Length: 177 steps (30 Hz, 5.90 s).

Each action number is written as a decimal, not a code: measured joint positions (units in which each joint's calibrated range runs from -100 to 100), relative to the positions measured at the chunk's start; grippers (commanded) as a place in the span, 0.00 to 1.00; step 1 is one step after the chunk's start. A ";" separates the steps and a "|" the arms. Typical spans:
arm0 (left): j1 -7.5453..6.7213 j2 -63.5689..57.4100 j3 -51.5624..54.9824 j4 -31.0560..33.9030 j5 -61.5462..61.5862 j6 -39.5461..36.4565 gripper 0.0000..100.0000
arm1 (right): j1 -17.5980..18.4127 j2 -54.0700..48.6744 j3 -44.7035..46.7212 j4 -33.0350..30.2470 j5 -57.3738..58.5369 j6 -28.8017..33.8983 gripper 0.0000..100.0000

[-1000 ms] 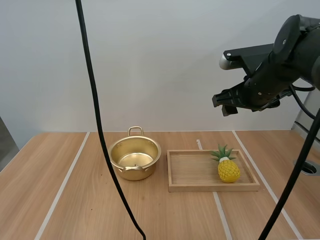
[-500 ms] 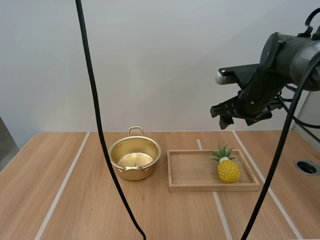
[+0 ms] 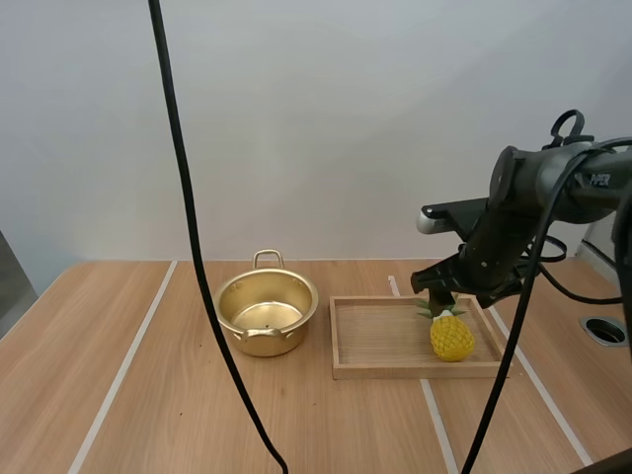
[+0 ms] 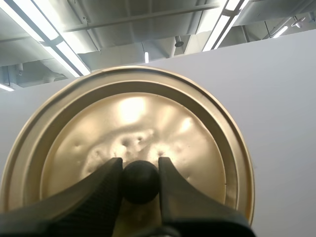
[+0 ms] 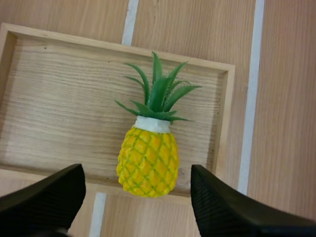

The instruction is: Open the pot, put the pineapple inside, and close it

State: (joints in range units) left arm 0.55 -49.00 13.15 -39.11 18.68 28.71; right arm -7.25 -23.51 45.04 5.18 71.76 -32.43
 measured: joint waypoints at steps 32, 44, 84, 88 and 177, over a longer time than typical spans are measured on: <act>0.00 0.00 0.00 0.00 0.00 0.00 0.00 | 0.00 16.27 2.37 0.00 -13.40 -1.41 0.22; 0.00 0.00 0.00 0.00 0.00 0.00 0.00 | 0.00 16.27 2.37 0.00 -13.78 -1.57 0.00; 0.00 0.00 0.00 0.00 0.00 0.00 0.00 | 0.00 -16.79 -18.19 21.57 -10.94 -7.34 0.00; 0.00 0.00 0.00 0.00 0.00 0.00 0.00 | 0.18 -16.93 -18.19 24.51 -7.52 -8.57 0.00; 0.00 0.00 0.00 0.00 0.00 -0.09 0.00 | 24.82 27.52 -10.17 19.48 -29.32 -13.60 0.00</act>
State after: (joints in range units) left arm 0.55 -49.00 13.15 -39.11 18.68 28.62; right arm 17.56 4.01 34.88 24.66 42.43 -46.04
